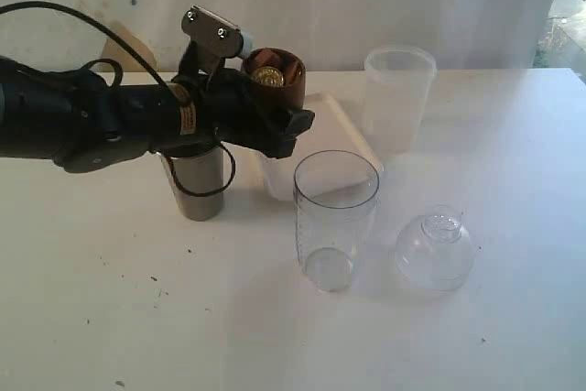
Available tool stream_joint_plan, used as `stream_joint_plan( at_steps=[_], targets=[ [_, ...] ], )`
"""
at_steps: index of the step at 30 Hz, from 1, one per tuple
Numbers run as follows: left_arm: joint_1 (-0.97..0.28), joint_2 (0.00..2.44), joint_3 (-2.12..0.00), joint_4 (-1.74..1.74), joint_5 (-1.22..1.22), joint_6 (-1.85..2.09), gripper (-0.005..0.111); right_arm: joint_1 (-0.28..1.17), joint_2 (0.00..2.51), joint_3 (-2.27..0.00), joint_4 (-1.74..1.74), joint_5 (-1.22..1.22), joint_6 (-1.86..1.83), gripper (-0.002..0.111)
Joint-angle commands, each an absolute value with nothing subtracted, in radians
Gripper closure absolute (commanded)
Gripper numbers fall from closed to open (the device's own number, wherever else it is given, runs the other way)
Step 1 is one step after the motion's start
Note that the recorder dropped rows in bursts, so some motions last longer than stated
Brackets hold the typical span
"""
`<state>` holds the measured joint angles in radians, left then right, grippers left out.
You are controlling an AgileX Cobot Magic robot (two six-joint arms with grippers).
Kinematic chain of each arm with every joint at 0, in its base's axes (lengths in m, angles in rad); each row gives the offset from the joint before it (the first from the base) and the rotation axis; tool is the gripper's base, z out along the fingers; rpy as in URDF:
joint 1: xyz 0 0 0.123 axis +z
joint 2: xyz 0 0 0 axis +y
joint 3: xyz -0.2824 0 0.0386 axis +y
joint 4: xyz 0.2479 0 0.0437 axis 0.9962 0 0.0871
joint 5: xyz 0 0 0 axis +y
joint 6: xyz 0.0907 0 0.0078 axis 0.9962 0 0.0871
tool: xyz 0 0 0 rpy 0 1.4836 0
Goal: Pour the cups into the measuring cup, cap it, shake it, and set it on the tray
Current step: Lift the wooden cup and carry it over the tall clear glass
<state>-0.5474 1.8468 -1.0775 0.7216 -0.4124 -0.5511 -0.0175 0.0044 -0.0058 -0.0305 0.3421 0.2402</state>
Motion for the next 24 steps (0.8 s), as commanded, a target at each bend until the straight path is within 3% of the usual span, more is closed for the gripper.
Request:
stream_joint_plan(
  at_steps=[1,24],
  targets=[
    [-0.550,1.850,-1.108,0.727,-0.456,-0.529,0.107,-0.020,0.000,0.000,-0.038,0.340,0.239,0.107],
    [-0.570,1.857,-1.108,0.901,-0.501,-0.380,0.107,-0.020,0.000,0.000,-0.038,0.340,0.239,0.107]
  ],
)
